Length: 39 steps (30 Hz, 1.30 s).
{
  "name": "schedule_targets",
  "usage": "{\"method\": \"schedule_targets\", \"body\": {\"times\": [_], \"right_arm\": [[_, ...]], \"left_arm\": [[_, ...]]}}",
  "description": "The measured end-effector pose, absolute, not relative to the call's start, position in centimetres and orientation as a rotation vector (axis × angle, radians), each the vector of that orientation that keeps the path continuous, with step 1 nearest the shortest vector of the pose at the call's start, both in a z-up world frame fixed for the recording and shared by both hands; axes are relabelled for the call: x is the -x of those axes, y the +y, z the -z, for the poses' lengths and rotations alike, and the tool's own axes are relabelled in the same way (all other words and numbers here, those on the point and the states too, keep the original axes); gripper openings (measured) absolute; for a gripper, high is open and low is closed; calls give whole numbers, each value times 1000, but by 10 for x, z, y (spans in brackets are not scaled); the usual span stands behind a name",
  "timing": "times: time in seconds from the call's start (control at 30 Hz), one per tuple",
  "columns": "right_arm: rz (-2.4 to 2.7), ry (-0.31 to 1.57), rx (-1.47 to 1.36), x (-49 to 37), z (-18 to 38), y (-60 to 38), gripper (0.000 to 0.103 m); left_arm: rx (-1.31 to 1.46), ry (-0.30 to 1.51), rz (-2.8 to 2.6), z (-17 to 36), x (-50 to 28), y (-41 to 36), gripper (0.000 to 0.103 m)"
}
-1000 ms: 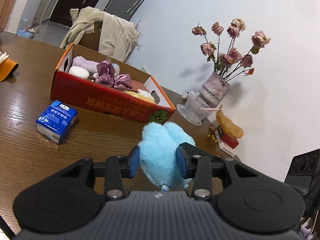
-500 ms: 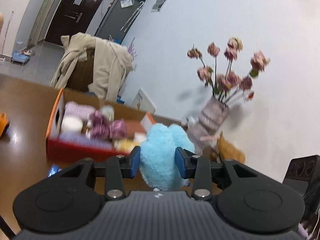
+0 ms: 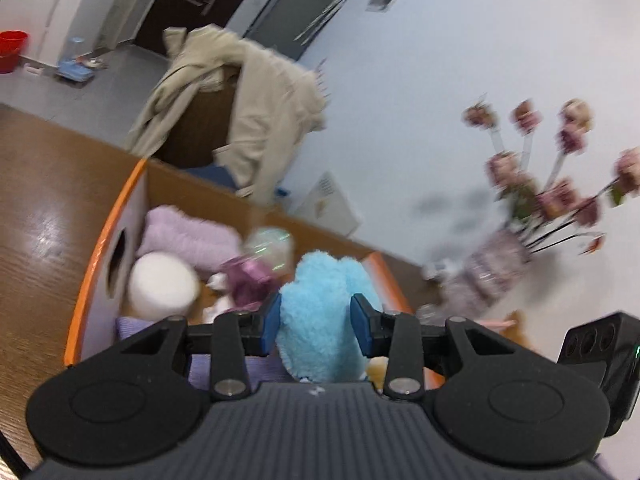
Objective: Organize soft objects
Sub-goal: 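Carry the light-blue plush into the box with the left gripper, then open the left gripper and move it back toward the tissue pack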
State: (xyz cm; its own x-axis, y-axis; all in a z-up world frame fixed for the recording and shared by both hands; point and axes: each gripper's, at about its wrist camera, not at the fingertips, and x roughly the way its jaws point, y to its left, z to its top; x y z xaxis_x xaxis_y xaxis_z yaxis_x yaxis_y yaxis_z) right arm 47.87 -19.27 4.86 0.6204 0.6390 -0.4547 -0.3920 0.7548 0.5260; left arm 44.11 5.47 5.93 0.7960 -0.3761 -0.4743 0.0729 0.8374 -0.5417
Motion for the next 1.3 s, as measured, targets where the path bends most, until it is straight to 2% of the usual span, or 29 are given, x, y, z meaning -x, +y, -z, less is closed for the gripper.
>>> {"method": "schedule_targets", "body": {"times": [0.07,0.1,0.13,0.3,0.37,0.43,0.67,0.8,0.9,0.93,1.0,1.07,1.17,1.3], "right_arm": [[-610,739,-390,-493,-25,-185,26],[-596,766,-361,-496,-16,-181,18],[-565,806,-301,-500,-8,-174,2],[-498,834,-205,-500,-4,-165,0],[-489,835,-138,-493,-6,-158,0],[-490,823,-116,-488,-10,-157,9],[-466,695,-87,-452,-60,-178,13],[-441,620,-62,-415,-93,-191,30],[-406,570,-31,-380,-108,-197,34],[-405,554,-29,-367,-111,-198,37],[-413,509,-30,-339,-115,-199,48],[-430,460,-21,-311,-112,-197,53],[-437,450,-3,-275,-96,-191,54],[-397,499,-72,-234,-60,-187,57]], "left_arm": [[502,666,226,-41,-449,55,36],[490,691,232,-33,-451,55,31],[483,717,245,-25,-453,54,30],[428,716,258,-18,-453,40,30],[401,713,262,-15,-454,34,32],[396,703,255,-16,-451,34,33],[337,602,224,-62,-390,44,38],[308,507,185,-87,-343,59,46],[254,463,146,-93,-307,63,52],[234,456,142,-93,-295,64,54],[196,433,126,-89,-269,65,63],[167,419,93,-80,-245,65,65],[139,434,61,-59,-214,63,70],[140,500,74,-30,-189,65,71]]}}
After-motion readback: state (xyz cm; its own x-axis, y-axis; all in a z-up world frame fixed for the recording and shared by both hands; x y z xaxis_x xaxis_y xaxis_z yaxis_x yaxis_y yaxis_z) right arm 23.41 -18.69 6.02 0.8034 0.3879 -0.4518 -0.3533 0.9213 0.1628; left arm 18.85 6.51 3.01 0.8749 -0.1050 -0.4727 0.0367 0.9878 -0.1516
